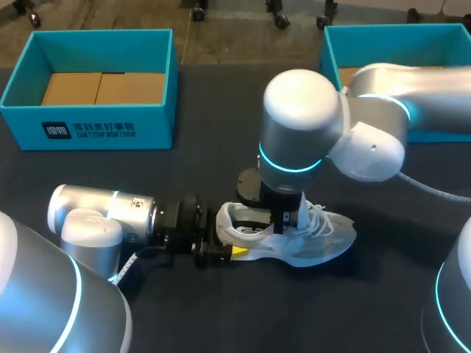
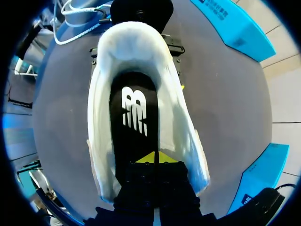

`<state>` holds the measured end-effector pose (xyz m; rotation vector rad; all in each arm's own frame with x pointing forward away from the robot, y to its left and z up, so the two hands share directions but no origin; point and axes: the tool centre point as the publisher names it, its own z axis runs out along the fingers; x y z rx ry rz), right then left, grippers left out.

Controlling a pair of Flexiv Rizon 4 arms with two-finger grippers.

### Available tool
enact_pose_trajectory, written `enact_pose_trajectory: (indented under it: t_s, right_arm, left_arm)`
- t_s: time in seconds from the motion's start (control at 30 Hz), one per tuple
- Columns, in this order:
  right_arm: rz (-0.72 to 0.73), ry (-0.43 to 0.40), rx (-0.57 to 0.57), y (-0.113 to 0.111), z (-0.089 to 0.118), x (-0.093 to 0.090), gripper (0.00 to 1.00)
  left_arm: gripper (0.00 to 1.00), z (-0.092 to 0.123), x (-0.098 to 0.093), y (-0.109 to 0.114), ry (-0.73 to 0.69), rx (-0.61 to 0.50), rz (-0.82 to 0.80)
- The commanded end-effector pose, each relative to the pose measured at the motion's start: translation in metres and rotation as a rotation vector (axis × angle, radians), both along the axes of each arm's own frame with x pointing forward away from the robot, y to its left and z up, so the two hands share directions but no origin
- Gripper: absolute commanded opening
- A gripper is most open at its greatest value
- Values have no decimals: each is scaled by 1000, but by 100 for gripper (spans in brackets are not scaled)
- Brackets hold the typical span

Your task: Take the shoe out of the shoebox, open the shoe tongue, remove and reinsert the insole, then place the shoe into the shoebox

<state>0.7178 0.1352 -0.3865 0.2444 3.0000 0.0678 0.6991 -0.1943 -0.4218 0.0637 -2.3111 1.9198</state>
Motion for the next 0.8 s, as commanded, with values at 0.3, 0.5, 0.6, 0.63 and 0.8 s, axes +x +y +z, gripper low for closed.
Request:
enact_pose_trajectory:
  t_s: [0.3, 0.5, 0.6, 0.63, 0.8]
  right_arm:
    - [16, 44, 8, -5, -3, -1, 38]
    - [16, 123, -2, -3, -14, -1, 46]
    - [20, 146, -8, 0, -18, -2, 46]
    - [18, 161, -15, 1, -20, -3, 46]
    - [13, 187, -18, 3, -28, -8, 48]
  left_arm:
    - [0, -1, -1, 0, -1, 0, 3]
    - [0, -1, -1, 0, -1, 0, 3]
    - [0, -1, -1, 0, -1, 0, 3]
    - [0, -1, -1, 0, -1, 0, 3]
    - [0, -1, -1, 0, -1, 0, 3]
